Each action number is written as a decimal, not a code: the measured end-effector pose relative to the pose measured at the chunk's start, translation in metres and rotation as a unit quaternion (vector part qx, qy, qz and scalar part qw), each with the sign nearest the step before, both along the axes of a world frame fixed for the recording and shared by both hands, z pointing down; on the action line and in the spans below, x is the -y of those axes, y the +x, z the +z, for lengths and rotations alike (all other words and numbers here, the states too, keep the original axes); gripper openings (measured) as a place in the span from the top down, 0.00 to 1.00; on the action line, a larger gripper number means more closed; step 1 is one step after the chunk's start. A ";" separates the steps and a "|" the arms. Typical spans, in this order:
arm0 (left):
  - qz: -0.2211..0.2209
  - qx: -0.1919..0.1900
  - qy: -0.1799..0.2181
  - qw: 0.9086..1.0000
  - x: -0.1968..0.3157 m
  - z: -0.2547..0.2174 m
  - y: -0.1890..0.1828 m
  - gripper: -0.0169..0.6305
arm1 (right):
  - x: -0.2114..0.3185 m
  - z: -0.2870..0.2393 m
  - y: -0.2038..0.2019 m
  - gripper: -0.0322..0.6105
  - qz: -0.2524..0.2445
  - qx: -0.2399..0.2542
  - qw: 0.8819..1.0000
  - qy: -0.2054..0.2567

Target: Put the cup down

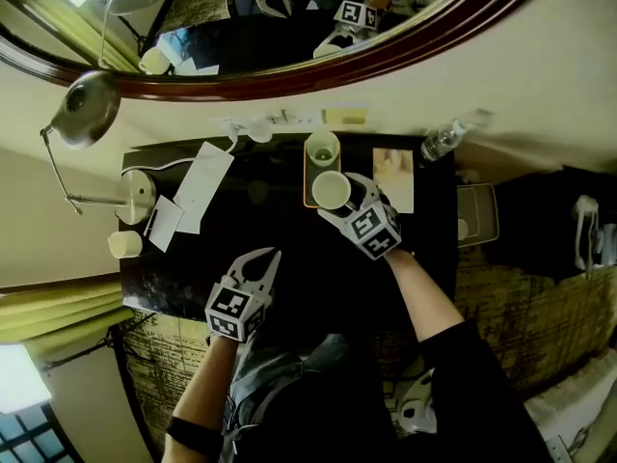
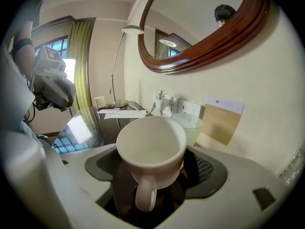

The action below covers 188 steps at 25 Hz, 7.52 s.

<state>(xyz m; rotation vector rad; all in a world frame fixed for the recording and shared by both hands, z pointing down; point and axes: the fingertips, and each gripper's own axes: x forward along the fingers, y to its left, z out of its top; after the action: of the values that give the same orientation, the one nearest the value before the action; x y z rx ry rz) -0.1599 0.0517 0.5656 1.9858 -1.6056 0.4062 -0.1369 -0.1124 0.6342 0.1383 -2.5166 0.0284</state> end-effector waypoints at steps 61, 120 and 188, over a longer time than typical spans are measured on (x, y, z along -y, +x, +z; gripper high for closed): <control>-0.001 -0.032 0.064 0.997 -0.015 -0.071 -0.049 0.97 | -0.058 -0.090 0.229 0.95 0.357 0.019 0.931 -0.071; 0.152 0.089 -0.016 0.984 0.178 0.076 0.025 0.35 | -0.083 -0.023 0.296 0.94 0.400 0.034 0.903 -0.152; 0.273 0.072 0.015 0.959 0.061 -0.017 0.178 0.53 | -0.072 -0.070 0.340 0.94 0.398 0.092 0.906 -0.111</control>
<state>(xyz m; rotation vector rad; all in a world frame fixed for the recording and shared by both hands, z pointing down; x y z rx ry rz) 0.0181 -0.0092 0.5482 2.4593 -1.1182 0.7510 0.2031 -0.0402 0.5638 1.0992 -2.4368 0.6785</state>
